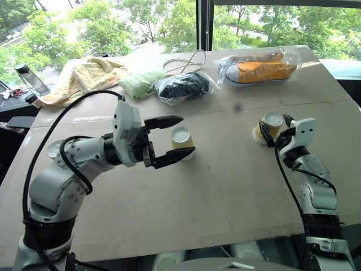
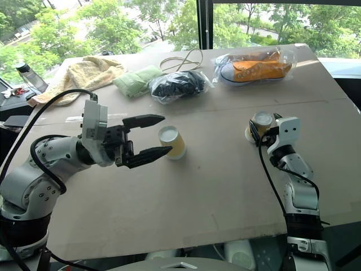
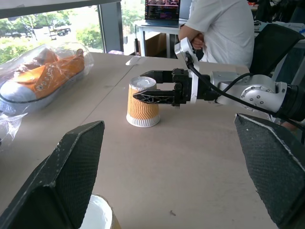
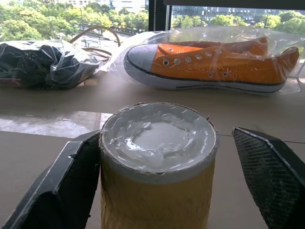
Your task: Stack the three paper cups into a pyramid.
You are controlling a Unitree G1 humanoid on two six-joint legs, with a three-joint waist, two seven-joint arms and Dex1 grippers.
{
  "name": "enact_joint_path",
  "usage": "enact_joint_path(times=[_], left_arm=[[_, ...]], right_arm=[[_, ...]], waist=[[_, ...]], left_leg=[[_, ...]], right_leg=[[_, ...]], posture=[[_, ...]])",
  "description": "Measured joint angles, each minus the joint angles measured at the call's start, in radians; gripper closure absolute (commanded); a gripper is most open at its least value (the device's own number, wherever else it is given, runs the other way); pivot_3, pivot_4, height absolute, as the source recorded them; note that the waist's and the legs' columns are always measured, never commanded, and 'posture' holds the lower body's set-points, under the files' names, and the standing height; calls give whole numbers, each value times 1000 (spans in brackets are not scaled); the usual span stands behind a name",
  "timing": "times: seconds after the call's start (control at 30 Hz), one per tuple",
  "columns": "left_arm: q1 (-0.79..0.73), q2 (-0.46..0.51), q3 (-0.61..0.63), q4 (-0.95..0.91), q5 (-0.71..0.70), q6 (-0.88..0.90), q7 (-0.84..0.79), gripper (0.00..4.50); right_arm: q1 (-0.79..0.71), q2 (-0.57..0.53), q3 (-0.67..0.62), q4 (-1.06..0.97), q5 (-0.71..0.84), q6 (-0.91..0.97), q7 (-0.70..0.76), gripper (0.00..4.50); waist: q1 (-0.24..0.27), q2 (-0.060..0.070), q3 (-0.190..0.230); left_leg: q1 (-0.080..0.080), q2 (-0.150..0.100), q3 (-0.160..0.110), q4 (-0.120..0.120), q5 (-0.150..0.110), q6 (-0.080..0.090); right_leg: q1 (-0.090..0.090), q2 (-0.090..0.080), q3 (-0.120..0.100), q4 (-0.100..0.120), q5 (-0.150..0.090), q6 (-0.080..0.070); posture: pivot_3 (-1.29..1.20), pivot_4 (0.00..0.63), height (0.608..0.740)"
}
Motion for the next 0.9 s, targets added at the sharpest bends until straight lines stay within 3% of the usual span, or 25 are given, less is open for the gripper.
enact_joint_path(times=[0.03, 0.07, 0.27, 0.7, 0.9], left_arm=[[0, 0, 0, 0, 1, -1, 0, 0], [0, 0, 0, 0, 2, -2, -1, 0], [25, 2, 13, 0, 9, -17, -12, 0], [375, 1, 190, -5, 72, -101, -14, 0], [442, 7, 268, -12, 88, -131, -30, 0]], right_arm=[[-1, 0, 0, 2, 0, 0, 1, 2236], [-1, 1, 0, 3, 2, 0, 3, 2382], [-1, 13, 46, -11, 22, 2, 52, 2382], [-49, 13, 358, -87, -21, 13, 269, 2382], [-99, 74, 404, -7, -62, -5, 267, 2382]], waist=[[0, 0, 0], [0, 0, 0], [-3, 0, 0], [0, 0, 0], [5, 0, 0]], left_leg=[[0, 0, 0, 0, 0, 0], [0, 0, 0, 0, 0, 0], [0, 1, 0, 0, 0, 0], [0, 3, -1, 0, 0, 0], [-1, 2, -2, 0, 0, 0]], right_leg=[[0, 0, 0, 0, 0, 0], [0, 0, 0, 0, 0, 0], [0, 0, 0, 0, 0, 0], [-1, -2, 0, 0, 0, -1], [-1, -3, -1, -1, 0, -1]], posture=[[0, 150, 740], [0, 150, 740], [0, 150, 740], [0, 150, 740], [0, 150, 740]])
